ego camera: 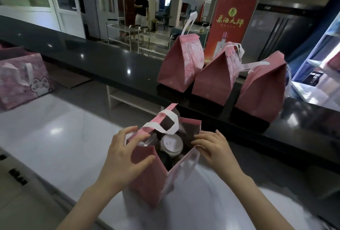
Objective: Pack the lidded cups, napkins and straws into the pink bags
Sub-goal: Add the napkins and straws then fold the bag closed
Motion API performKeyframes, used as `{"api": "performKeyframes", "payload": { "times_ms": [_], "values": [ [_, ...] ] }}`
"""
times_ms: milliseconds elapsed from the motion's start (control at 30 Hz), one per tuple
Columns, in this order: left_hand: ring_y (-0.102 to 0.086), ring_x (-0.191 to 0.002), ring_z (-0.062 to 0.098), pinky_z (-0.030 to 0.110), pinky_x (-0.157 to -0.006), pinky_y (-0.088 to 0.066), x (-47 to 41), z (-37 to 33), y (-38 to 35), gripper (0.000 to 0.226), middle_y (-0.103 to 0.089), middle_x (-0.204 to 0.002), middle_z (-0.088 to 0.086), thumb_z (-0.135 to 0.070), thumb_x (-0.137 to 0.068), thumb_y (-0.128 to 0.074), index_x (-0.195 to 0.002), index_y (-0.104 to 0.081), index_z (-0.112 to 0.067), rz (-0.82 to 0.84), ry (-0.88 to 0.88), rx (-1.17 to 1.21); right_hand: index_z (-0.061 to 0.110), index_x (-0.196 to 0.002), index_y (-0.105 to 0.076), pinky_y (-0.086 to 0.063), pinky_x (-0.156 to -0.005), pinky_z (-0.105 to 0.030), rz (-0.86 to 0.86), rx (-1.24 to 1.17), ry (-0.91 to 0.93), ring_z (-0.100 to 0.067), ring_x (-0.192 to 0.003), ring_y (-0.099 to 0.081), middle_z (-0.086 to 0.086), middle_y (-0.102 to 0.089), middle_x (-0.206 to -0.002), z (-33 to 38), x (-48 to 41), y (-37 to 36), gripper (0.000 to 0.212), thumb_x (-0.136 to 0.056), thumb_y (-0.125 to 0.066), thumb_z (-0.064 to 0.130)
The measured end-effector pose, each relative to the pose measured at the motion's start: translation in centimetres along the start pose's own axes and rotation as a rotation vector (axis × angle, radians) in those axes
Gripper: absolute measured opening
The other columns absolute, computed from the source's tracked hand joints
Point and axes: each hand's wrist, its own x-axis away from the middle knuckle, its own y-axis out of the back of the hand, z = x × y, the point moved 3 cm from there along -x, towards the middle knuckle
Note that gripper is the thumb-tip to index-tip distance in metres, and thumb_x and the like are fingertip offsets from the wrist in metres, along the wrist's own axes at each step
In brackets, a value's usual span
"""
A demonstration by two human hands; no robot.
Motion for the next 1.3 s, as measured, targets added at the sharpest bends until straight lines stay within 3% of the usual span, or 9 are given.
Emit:
{"api": "performKeyframes", "payload": {
  "times_ms": [167,267,333,467,600,867,1067,1200,1300],
  "values": [
    [-0.042,-0.123,0.015,0.041,-0.104,-0.040,-0.2,-4.3,-0.8,0.053,-0.049,-0.129,-0.005,-0.054,-0.074,-0.060,-0.117,-0.067,-0.024,-0.107,-0.074,-0.033,0.024,-0.131,-0.058,-0.022,-0.115,-0.039,-0.005,-0.076,-0.013,-0.015,-0.130,-0.046,0.004,-0.054,-0.137,-0.8,1.9,0.7,0.042,-0.090,-0.065,0.018],
    [-0.045,-0.125,0.022,0.042,-0.107,-0.035,-0.2,-8.2,-2.3,0.044,-0.057,-0.124,0.001,-0.044,-0.078,-0.062,-0.114,-0.067,-0.018,-0.185,-0.199,-0.126,0.023,-0.127,-0.061,-0.022,-0.116,-0.037,-0.036,-0.118,-0.033,-0.015,-0.127,-0.048,0.003,-0.055,-0.136,-2.4,4.2,2.4,0.036,-0.091,-0.063,0.019],
    [-0.051,-0.117,0.020,0.032,-0.106,-0.035,-0.1,-10.9,-4.4,0.035,-0.059,-0.117,0.000,-0.034,-0.080,-0.064,-0.109,-0.068,-0.015,-0.181,-0.253,-0.074,0.021,-0.119,-0.066,-0.026,-0.113,-0.035,-0.056,-0.117,-0.056,-0.016,-0.122,-0.053,0.003,-0.058,-0.131,-4.3,6.6,4.2,0.029,-0.090,-0.065,0.019],
    [-0.055,-0.102,0.012,0.011,-0.093,-0.033,1.0,-17.0,-12.0,0.029,-0.059,-0.107,-0.008,-0.025,-0.077,-0.071,-0.106,-0.067,-0.020,-0.011,-0.266,0.051,0.016,-0.103,-0.072,-0.043,-0.098,-0.034,-0.055,-0.105,-0.139,-0.017,-0.109,-0.060,0.001,-0.066,-0.115,-9.5,13.2,8.0,0.017,-0.087,-0.068,0.017],
    [-0.056,-0.098,0.010,0.018,-0.089,-0.040,3.5,-23.0,-22.3,0.029,-0.060,-0.101,-0.011,-0.015,-0.077,-0.078,-0.104,-0.068,-0.021,0.242,-0.308,0.136,0.017,-0.102,-0.073,-0.043,-0.090,-0.028,-0.008,-0.059,-0.311,-0.016,-0.102,-0.060,0.004,-0.068,-0.108,-15.8,20.8,11.3,0.015,-0.088,-0.066,0.019],
    [-0.054,-0.103,0.005,0.022,-0.090,-0.042,8.9,-31.0,-39.3,0.027,-0.060,-0.104,-0.016,-0.025,-0.081,-0.071,-0.107,-0.066,-0.026,0.643,-0.326,0.187,0.024,-0.108,-0.069,-0.043,-0.091,-0.028,0.099,-0.021,-0.703,-0.014,-0.103,-0.056,0.008,-0.065,-0.109,-27.0,35.2,14.2,0.021,-0.088,-0.065,0.026],
    [-0.049,-0.113,0.013,0.018,-0.092,-0.033,12.2,-34.2,-48.1,0.038,-0.058,-0.117,-0.008,-0.028,-0.081,-0.069,-0.118,-0.064,-0.022,0.820,-0.453,0.102,0.028,-0.130,-0.054,-0.038,-0.100,-0.033,0.297,0.070,-0.887,-0.019,-0.119,-0.048,0.006,-0.055,-0.126,-32.2,41.6,13.9,0.055,-0.080,-0.068,0.045],
    [-0.047,-0.120,0.020,0.031,-0.101,-0.035,13.5,-35.2,-51.7,0.045,-0.056,-0.128,-0.003,-0.036,-0.085,-0.062,-0.127,-0.060,-0.021,0.874,-0.635,-0.091,0.031,-0.141,-0.040,-0.030,-0.107,-0.036,0.385,0.170,-0.861,-0.020,-0.127,-0.038,0.007,-0.047,-0.135,-33.3,43.2,12.4,0.078,-0.071,-0.067,0.056],
    [-0.050,-0.117,0.024,0.034,-0.097,-0.038,13.8,-34.8,-52.8,0.038,-0.059,-0.120,-0.001,-0.032,-0.086,-0.058,-0.122,-0.063,-0.022,0.850,-0.633,-0.151,0.030,-0.141,-0.039,-0.022,-0.112,-0.036,0.426,0.219,-0.839,-0.021,-0.129,-0.035,0.005,-0.046,-0.135,-33.7,43.5,11.1,0.080,-0.071,-0.064,0.059]
  ]
}}
